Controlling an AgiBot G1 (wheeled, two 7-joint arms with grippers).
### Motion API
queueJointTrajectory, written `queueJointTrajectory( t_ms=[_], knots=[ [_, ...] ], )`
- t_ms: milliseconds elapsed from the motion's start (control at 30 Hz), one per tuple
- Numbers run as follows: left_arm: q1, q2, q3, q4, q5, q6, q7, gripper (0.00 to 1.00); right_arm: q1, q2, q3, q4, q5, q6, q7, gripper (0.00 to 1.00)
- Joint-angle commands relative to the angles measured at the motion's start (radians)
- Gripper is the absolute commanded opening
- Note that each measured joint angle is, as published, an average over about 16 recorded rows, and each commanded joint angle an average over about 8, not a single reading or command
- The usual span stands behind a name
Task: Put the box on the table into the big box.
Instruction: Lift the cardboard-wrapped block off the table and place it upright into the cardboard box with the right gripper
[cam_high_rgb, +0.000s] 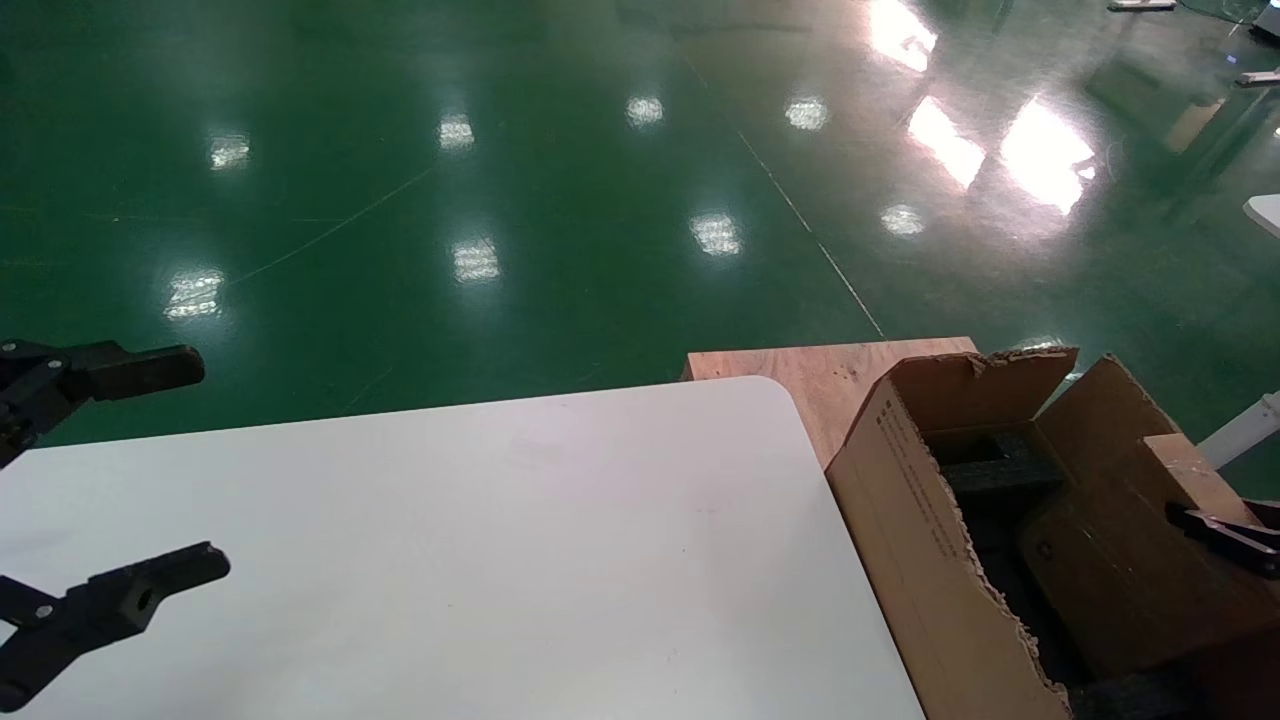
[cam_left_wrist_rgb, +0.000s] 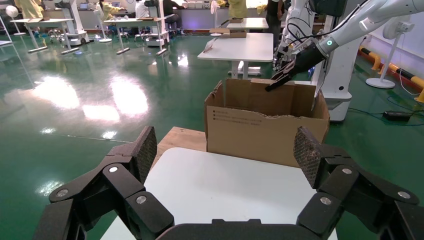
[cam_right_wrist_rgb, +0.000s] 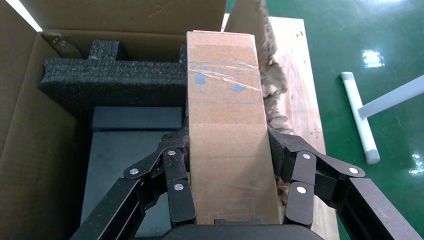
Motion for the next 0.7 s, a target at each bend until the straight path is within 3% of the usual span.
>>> queueJointTrajectory(
  t_ms=[33, 700],
  knots=[
    [0.000, 0.000, 0.000, 0.000, 0.000, 0.000, 0.000, 1.00, 0.022, -0.007, -0.039, -0.009, 0.018, -0.002, -0.010, 0.00],
    [0.000, 0.000, 0.000, 0.000, 0.000, 0.000, 0.000, 1.00, 0.186, -0.038, -0.327, -0.028, 0.067, 0.035, -0.015, 0.00]
  ],
)
